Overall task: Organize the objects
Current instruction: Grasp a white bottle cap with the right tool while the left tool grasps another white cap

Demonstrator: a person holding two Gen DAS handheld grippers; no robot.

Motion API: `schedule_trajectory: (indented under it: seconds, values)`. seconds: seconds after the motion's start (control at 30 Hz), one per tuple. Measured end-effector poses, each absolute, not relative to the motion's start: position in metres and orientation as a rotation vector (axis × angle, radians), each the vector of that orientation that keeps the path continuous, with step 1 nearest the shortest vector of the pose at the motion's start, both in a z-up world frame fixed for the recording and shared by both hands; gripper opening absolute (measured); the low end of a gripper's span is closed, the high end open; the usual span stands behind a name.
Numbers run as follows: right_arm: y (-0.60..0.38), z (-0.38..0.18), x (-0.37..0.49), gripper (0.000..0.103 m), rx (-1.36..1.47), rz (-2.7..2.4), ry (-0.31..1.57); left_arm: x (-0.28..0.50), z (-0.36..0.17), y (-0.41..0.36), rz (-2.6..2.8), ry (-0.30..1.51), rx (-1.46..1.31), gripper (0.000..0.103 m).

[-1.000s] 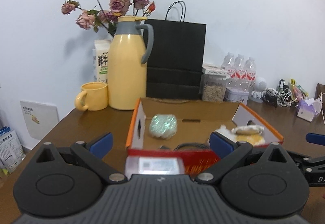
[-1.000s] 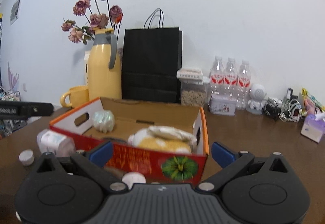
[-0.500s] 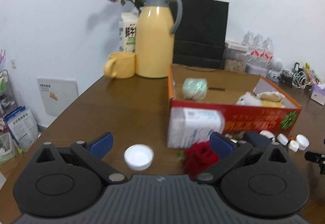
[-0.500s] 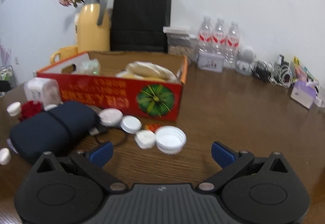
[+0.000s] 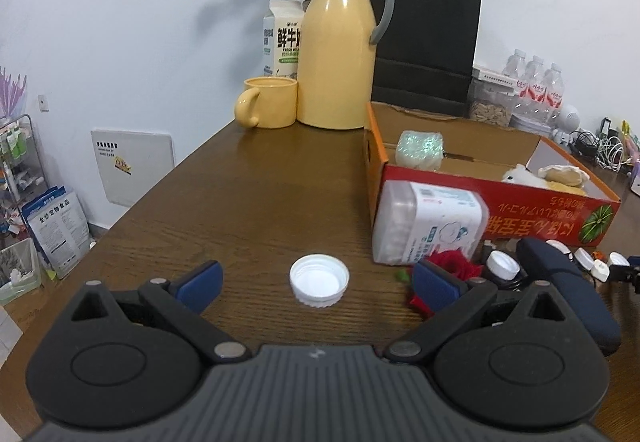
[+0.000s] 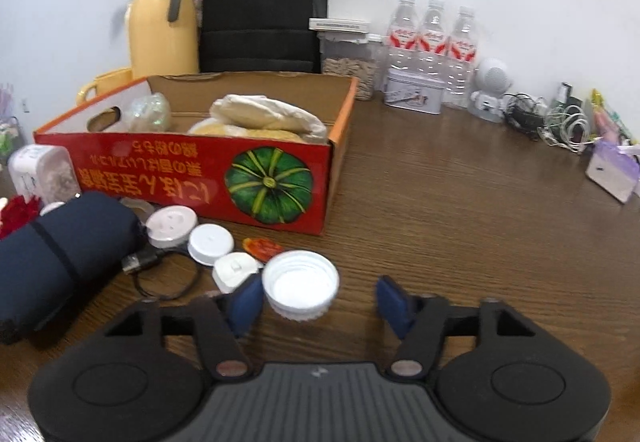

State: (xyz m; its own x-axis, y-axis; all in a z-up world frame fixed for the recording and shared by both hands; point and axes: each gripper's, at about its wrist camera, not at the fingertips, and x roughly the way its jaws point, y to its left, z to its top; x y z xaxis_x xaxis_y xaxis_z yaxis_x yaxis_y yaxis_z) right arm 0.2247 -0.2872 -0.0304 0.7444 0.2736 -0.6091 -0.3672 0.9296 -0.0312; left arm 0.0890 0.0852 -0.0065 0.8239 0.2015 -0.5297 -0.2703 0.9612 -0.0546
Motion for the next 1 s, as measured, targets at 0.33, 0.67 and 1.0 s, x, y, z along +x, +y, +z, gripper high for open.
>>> schedule_trajectory:
  seconds: [0.33,0.67,1.0]
  values:
    - [-0.288,-0.024,0.211,0.038,-0.121,0.36,0.551,0.1,-0.021,0.091,0.26,0.595,-0.116,0.103]
    - [-0.295,-0.015,0.197,0.038,-0.095,0.293,0.441,0.129,-0.035,0.097,0.293,0.638,-0.095,0.093]
    - [-0.295,-0.016,0.197,0.038,-0.089,0.289,0.448,0.128,-0.039,0.092,0.261,0.623,-0.11,0.041]
